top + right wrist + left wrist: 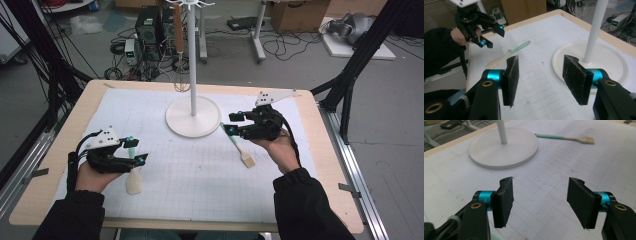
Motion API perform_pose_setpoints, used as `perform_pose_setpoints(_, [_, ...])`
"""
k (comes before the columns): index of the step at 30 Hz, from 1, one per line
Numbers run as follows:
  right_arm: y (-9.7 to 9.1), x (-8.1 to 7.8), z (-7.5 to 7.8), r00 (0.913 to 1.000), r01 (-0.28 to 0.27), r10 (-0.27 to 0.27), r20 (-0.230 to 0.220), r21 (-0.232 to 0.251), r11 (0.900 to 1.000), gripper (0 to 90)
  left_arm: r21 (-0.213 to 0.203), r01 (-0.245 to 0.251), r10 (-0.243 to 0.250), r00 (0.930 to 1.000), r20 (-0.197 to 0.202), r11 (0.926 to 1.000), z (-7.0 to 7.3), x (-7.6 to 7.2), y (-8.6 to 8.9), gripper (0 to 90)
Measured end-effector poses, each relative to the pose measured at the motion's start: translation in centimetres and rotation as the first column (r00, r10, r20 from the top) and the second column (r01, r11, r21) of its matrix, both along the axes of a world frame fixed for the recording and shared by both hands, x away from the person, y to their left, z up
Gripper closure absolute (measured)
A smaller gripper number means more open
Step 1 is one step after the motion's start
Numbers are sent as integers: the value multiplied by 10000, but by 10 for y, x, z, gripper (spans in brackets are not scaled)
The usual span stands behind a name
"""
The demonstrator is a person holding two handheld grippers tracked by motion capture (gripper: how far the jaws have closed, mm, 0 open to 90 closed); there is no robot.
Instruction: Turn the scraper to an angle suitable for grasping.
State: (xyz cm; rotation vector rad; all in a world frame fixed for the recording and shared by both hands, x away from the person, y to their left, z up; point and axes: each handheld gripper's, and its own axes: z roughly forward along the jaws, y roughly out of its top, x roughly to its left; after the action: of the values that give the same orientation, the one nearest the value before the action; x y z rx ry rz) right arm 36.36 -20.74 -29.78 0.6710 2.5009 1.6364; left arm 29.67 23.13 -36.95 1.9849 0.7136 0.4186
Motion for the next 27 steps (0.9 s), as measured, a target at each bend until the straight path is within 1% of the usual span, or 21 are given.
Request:
perform_pose_setpoints(4, [-8,-4,-10,9997,200,-199,-135,64,9998,427,4,-182,182,9998,-54,9998,-2,1,3,399])
perform_pose_setpoints(6, [-12,-6,-14,9994,321,-320,-109,42,9995,405,2,-224,224,9997,-122,9998,-3,2,6,401])
perform_pose_setpoints(7, [-13,-8,-15,9992,389,-389,-75,56,9992,398,-80,-259,257,9995,-172,9996,-4,2,6,400])
perform_pose_setpoints(9, [-17,-10,-19,9990,433,-433,-54,51,9990,388,-94,-241,239,9995,-195,9997,-4,3,7,399])
perform_pose_setpoints(12, [-20,-14,-26,9982,598,-598,21,4,9982,350,-170,-300,297,9993,-219,9994,-5,3,8,390])
perform_pose_setpoints(14, [-23,-16,-30,9973,726,-726,-60,19,9974,336,-151,-347,343,9991,-234,9993,-5,3,8,383])
perform_pose_setpoints(16, [-25,-19,-35,9963,854,-853,-24,29,9963,314,-198,-431,425,9987,-267,9989,-5,3,10,367])
perform_pose_setpoints(20, [-27,-24,-41,9944,1056,-1054,95,-156,9943,280,-255,-617,608,9976,-337,9978,-6,4,12,330])
perform_pose_setpoints(21, [-27,-25,-43,9946,1035,-1034,101,-177,9945,274,-185,-602,596,9976,-347,9980,-6,4,13,322])
perform_pose_setpoints(23, [-27,-27,-47,9946,1028,-1024,140,-277,9943,244,-255,-645,636,9973,-368,9976,-6,4,13,318])
perform_pose_setpoints(24, [-27,-28,-49,9939,1098,-1092,179,-329,9934,231,-216,-662,654,9972,-376,9976,-6,5,13,316])
perform_pose_setpoints(26, [-28,-29,-54,9907,1357,-1351,160,-441,9898,165,-236,-679,670,9971,-370,9974,-7,5,13,311])
perform_pose_setpoints(27, [-27,-30,-55,9896,1434,-1428,163,-519,9883,164,-185,-660,653,9972,-366,9976,-7,5,14,308])
